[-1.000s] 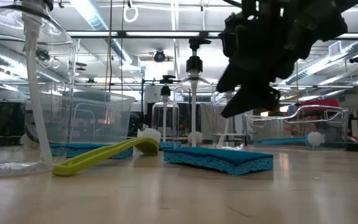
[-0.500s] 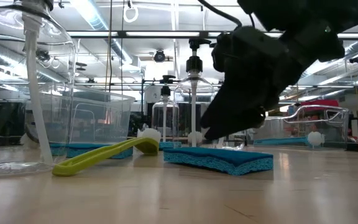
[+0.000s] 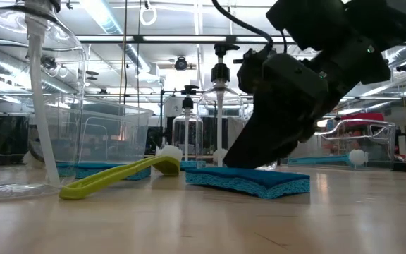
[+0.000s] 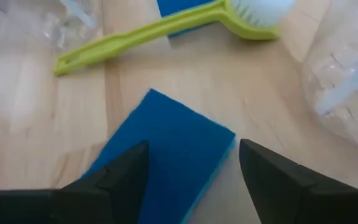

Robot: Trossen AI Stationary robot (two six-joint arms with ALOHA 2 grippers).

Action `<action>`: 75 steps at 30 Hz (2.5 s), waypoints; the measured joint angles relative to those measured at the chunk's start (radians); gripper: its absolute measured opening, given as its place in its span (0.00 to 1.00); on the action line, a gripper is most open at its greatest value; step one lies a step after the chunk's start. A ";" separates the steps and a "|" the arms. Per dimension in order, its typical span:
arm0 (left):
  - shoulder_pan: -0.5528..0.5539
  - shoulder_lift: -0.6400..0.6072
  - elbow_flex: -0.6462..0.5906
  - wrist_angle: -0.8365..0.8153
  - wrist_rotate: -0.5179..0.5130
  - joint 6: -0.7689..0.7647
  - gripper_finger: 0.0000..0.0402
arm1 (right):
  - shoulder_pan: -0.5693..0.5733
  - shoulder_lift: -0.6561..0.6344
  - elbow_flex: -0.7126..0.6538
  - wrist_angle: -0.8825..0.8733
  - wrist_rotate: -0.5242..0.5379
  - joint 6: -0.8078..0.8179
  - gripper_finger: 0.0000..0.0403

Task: Pick & Place Kitchen Sink Supplies
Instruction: Put the blue sponge into the bottom transparent bin

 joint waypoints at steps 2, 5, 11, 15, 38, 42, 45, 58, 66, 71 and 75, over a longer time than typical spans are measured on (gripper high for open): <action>0.000 0.000 0.000 0.000 0.000 0.000 0.04 | -0.001 0.013 0.000 0.023 0.000 0.000 0.62; 0.000 0.000 0.000 0.000 0.000 0.000 0.04 | -0.005 0.035 0.000 0.053 -0.008 0.000 0.62; 0.000 0.000 0.000 0.000 0.000 0.000 0.04 | -0.008 0.049 0.000 0.073 -0.024 -0.002 0.54; 0.000 0.000 0.000 0.000 0.000 0.000 0.04 | -0.008 0.052 0.000 0.085 -0.033 0.001 0.40; 0.000 0.000 0.000 0.018 0.000 0.001 0.04 | -0.007 -0.109 -0.002 0.114 -0.048 -0.031 0.00; 0.000 -0.001 0.000 0.026 0.000 0.001 0.04 | -0.007 -0.227 -0.002 0.029 -0.048 -0.076 0.00; 0.000 0.000 0.000 0.026 0.000 0.002 0.04 | -0.007 -0.340 -0.002 -0.060 -0.055 -0.097 0.00; 0.000 0.000 0.000 0.023 -0.053 0.012 0.04 | 0.062 -0.868 -0.001 -0.543 -0.345 -0.130 0.00; 0.000 0.000 0.000 0.020 -0.098 0.058 0.04 | 0.204 -1.038 -0.001 -0.902 -0.466 0.065 0.00; 0.000 0.000 0.000 0.020 -0.130 0.061 0.04 | 0.270 -1.044 -0.001 -1.037 -0.525 0.076 0.00; 0.000 0.000 0.000 0.020 -0.130 0.061 0.04 | 0.313 -1.030 -0.001 -1.098 -0.525 0.068 0.00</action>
